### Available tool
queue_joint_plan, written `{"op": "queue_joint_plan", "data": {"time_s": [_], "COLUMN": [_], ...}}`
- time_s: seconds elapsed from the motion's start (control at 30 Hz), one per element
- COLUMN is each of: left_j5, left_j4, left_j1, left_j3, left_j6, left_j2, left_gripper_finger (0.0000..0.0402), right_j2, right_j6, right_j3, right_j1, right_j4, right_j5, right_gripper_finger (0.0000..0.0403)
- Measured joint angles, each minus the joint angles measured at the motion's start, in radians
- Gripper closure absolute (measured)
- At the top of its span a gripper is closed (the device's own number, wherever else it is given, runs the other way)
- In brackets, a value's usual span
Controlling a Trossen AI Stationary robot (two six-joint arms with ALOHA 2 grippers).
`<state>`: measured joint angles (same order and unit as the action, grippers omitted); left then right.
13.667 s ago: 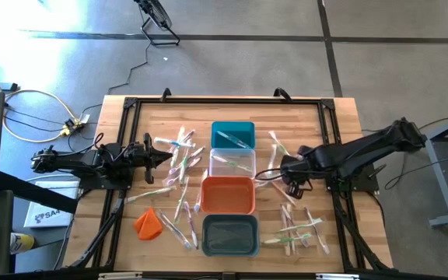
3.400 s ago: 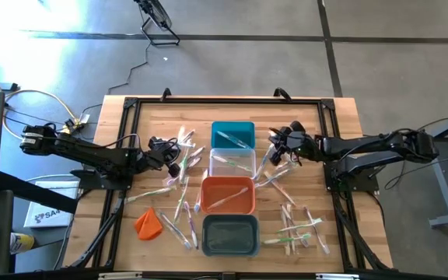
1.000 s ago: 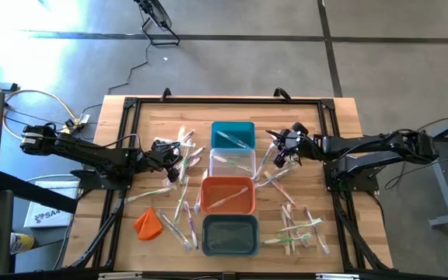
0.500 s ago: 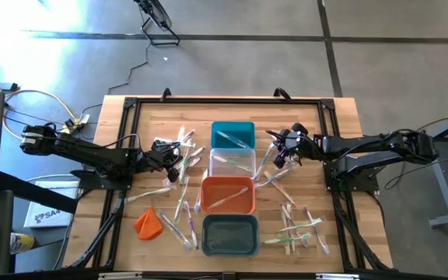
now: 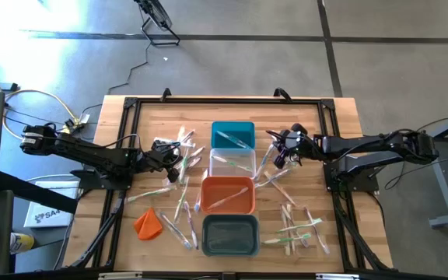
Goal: Pick & Place Toothbrushes
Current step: Put the violet toothbrush into the green bin
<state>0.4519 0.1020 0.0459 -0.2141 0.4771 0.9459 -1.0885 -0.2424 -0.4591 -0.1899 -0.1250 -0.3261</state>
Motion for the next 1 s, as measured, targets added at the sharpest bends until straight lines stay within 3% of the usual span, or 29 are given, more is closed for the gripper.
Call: {"op": "queue_joint_plan", "data": {"time_s": [0.3, 0.47, 0.63, 0.8, 1.0], "left_j5": [0.000, 0.000, 0.000, 0.001, 0.003], "left_j4": [0.000, 0.000, 0.000, 0.000, 0.000], "left_j1": [0.000, 0.000, 0.000, 0.000, 0.000], "left_j3": [0.000, 0.000, 0.000, 0.000, 0.000], "left_j6": [0.000, 0.000, 0.000, 0.000, 0.000], "left_j2": [0.000, 0.000, 0.000, 0.000, 0.000], "left_gripper_finger": [0.0401, 0.0401, 0.0401, 0.0401, 0.0401], "right_j2": [0.001, 0.001, 0.001, 0.001, -0.018], "right_j6": [0.000, -0.015, -0.115, -0.128, -0.152], "right_j3": [-0.058, -0.190, -0.289, -0.302, -0.302], "right_j1": [0.000, 0.001, 0.021, 0.051, 0.063], "right_j4": [-0.028, -0.234, -0.448, -0.622, -0.809], "right_j5": [0.035, 0.051, 0.138, 0.266, 0.259], "right_gripper_finger": [0.0400, 0.0400, 0.0400, 0.0400, 0.0400]}}
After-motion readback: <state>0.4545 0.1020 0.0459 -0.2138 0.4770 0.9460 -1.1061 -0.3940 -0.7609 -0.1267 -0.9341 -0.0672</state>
